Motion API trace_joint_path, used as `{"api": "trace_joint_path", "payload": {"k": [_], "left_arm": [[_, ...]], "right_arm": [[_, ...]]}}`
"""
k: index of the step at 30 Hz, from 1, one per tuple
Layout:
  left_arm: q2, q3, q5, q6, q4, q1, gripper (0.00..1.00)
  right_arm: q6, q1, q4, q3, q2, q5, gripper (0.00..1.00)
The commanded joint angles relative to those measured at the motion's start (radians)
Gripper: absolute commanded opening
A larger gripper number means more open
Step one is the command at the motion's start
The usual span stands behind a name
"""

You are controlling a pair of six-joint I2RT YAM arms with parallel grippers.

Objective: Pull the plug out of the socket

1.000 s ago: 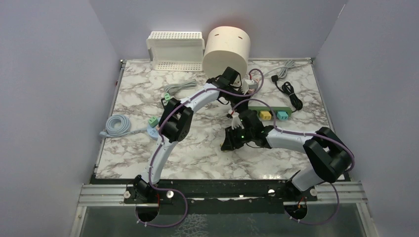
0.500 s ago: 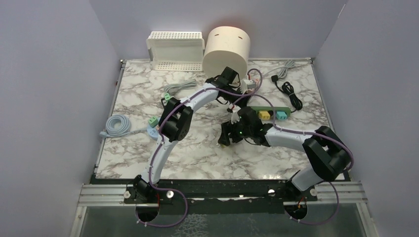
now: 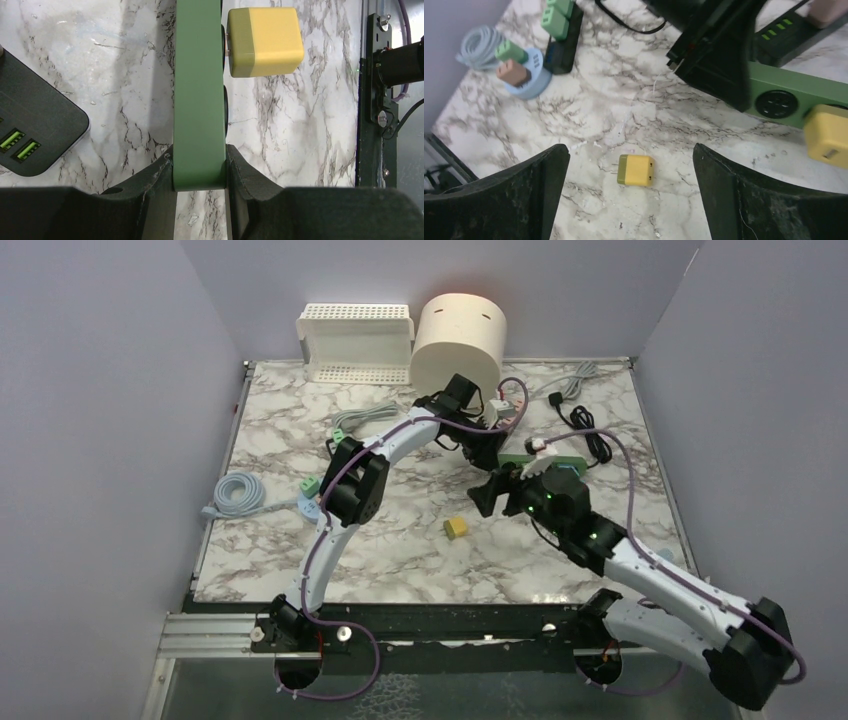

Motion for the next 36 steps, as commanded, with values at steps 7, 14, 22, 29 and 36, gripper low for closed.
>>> {"api": "trace_joint_path", "payload": {"k": [7, 14, 22, 29, 36], "left_arm": [[-0.106, -0.172, -0.093, -0.193, 0.295, 0.004, 0.0], [-0.266, -0.497, -0.243, -0.408, 0.746, 0.002, 0.0], [-0.318, -0.586, -0.297, -0.464, 0.868, -0.022, 0.0], [-0.33, -0.605, -0.327, -0.439, 0.86, -0.038, 0.0], [-0.333, -0.611, -0.322, -0.437, 0.863, -0.043, 0.0]], "right_arm": [[0.664, -0.007, -0.323, -0.113, -0.415, 0.453, 1.0], [0.948, -0.031, -0.314, -0.06, -0.327, 0.258, 1.0], [1.213, -0.274, -0.115, -0.224, -0.312, -0.036, 0.95], [1.184, -0.552, -0.088, -0.233, -0.223, -0.272, 0.94], [1.137, -0.652, 0.055, -0.19, 0.003, -0.368, 0.91]]}}
